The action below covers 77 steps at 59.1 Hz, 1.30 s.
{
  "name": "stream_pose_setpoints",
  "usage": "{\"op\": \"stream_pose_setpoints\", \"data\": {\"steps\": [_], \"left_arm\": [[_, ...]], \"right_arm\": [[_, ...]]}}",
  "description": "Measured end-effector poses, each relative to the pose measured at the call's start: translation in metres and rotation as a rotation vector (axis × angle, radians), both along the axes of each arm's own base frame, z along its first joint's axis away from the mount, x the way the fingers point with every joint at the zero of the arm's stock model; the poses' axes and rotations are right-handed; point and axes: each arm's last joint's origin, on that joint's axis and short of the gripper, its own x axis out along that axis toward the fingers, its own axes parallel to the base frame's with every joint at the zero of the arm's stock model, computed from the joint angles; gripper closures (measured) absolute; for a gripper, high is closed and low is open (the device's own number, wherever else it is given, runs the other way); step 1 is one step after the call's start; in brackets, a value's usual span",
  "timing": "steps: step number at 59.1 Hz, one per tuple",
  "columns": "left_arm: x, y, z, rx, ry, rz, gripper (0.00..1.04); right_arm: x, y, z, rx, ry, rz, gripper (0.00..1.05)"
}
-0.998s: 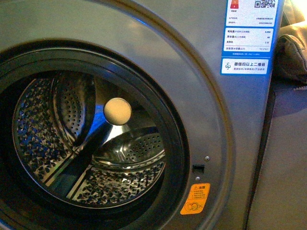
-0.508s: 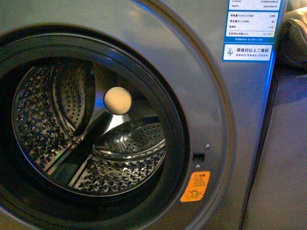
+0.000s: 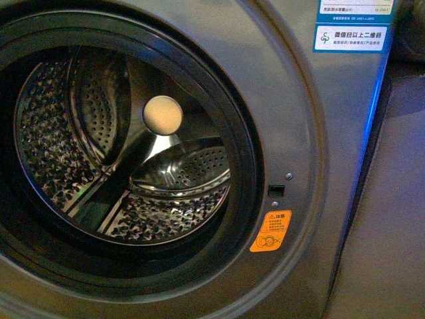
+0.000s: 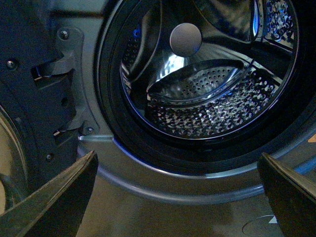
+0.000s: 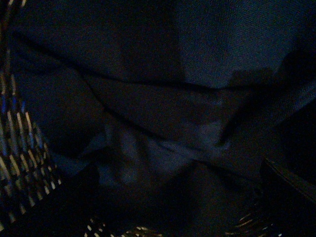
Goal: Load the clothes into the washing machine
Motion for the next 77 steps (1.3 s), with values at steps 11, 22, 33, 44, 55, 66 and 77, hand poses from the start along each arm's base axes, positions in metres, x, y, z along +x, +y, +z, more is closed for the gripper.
{"op": "stream_pose_setpoints", "data": {"steps": [11,22,33,44,55,66,77], "left_arm": [[0.000,0.000,0.000,0.000,0.000,0.000,0.07],[0.000,0.000,0.000,0.000,0.000,0.000,0.07],[0.000,0.000,0.000,0.000,0.000,0.000,0.07],[0.000,0.000,0.000,0.000,0.000,0.000,0.07],[0.000,0.000,0.000,0.000,0.000,0.000,0.07],[0.000,0.000,0.000,0.000,0.000,0.000,0.07],[0.000,0.000,0.000,0.000,0.000,0.000,0.07]], "right_arm": [[0.007,-0.010,-0.020,-0.042,0.032,-0.005,0.07],[0.003,-0.021,-0.037,-0.092,0.057,-0.025,0.07],[-0.007,-0.028,-0.055,-0.125,0.091,-0.030,0.07],[-0.018,-0.033,-0.076,-0.102,0.121,-0.054,0.07],[-0.021,-0.033,-0.086,-0.052,0.105,-0.063,0.07],[-0.023,-0.029,-0.091,-0.005,0.094,-0.069,0.07],[-0.024,-0.027,-0.094,0.004,0.088,-0.078,0.07]]}}
